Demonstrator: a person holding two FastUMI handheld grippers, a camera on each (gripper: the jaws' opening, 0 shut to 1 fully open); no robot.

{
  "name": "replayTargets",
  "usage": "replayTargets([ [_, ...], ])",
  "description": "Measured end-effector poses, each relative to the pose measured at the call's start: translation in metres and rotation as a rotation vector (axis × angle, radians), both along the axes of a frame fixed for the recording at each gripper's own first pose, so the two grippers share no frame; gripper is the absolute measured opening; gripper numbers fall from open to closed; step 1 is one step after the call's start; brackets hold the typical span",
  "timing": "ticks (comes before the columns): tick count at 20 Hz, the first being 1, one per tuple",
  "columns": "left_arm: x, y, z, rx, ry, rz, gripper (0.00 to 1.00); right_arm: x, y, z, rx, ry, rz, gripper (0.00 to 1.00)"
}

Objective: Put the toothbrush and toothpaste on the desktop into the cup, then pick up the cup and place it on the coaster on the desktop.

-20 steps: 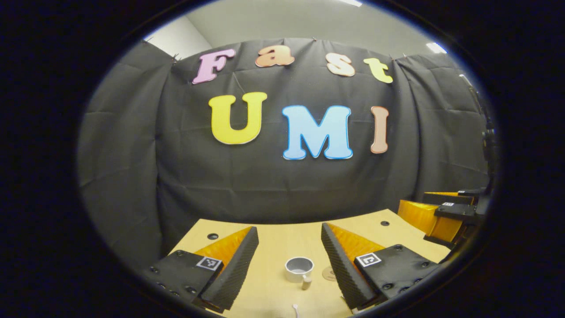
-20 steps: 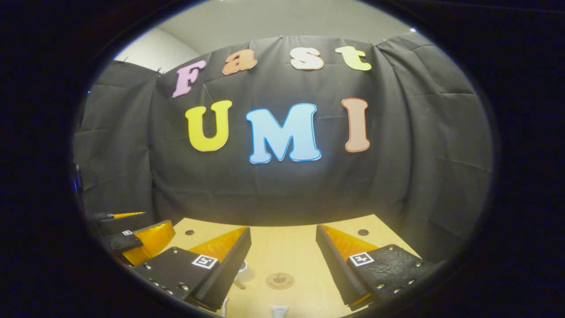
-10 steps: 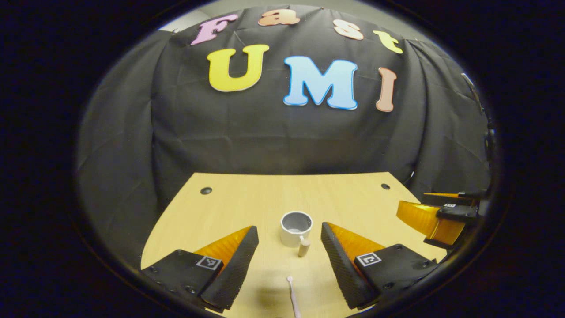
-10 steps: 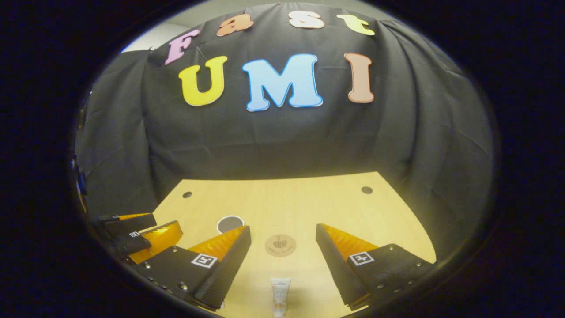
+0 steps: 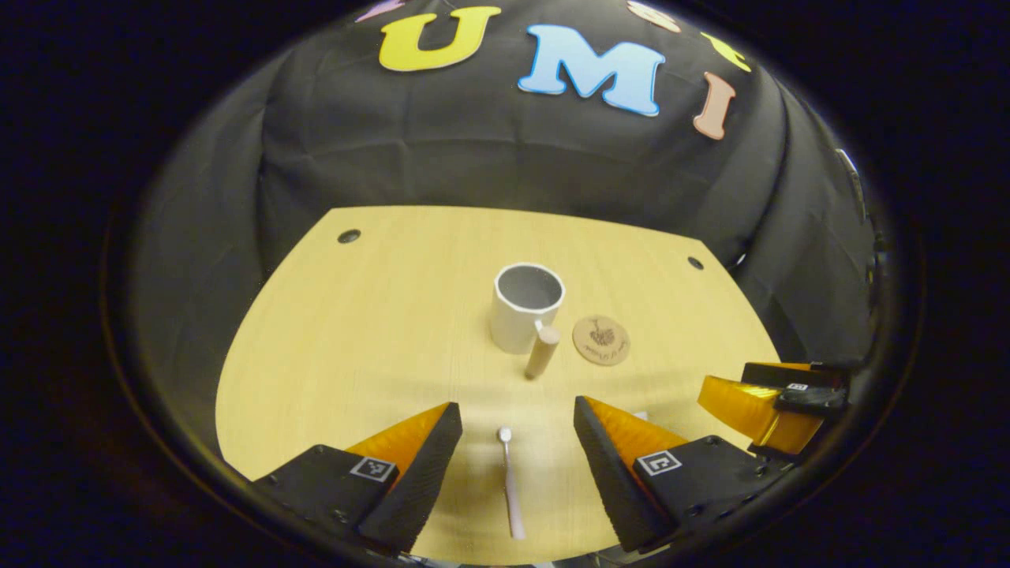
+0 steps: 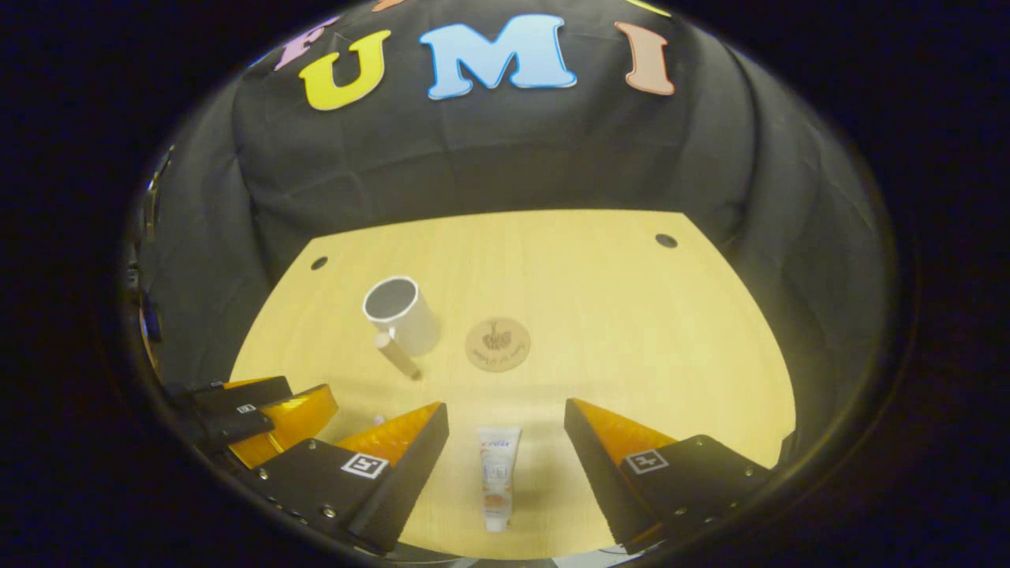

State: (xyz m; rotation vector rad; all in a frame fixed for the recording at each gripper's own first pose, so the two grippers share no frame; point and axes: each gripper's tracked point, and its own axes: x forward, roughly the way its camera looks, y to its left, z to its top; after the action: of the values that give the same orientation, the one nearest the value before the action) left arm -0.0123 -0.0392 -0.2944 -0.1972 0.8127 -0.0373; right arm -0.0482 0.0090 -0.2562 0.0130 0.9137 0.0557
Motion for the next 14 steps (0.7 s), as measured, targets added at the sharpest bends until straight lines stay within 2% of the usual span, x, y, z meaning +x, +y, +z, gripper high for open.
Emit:
replayTargets([
  [3,-0.012,-0.003,-0.036,-0.013,0.106,-0.011,0.95,-0.011,0.002,-0.030,0.000,0.074,0.004,0.93],
  [4,-0.018,-0.003,-0.046,-0.016,0.146,-0.006,1.00,-0.014,0.002,-0.037,0.001,0.104,0.002,0.93],
  [5,-0.026,-0.002,-0.059,-0.024,0.188,-0.008,0.95,-0.018,0.002,-0.044,0.000,0.130,0.000,0.92],
  [7,-0.035,-0.006,-0.073,-0.031,0.251,-0.008,0.96,-0.024,0.000,-0.060,-0.003,0.176,-0.003,0.93],
  [14,-0.047,-0.006,-0.115,-0.015,0.373,-0.008,0.97,-0.045,0.002,-0.099,-0.025,0.314,0.003,0.93],
])
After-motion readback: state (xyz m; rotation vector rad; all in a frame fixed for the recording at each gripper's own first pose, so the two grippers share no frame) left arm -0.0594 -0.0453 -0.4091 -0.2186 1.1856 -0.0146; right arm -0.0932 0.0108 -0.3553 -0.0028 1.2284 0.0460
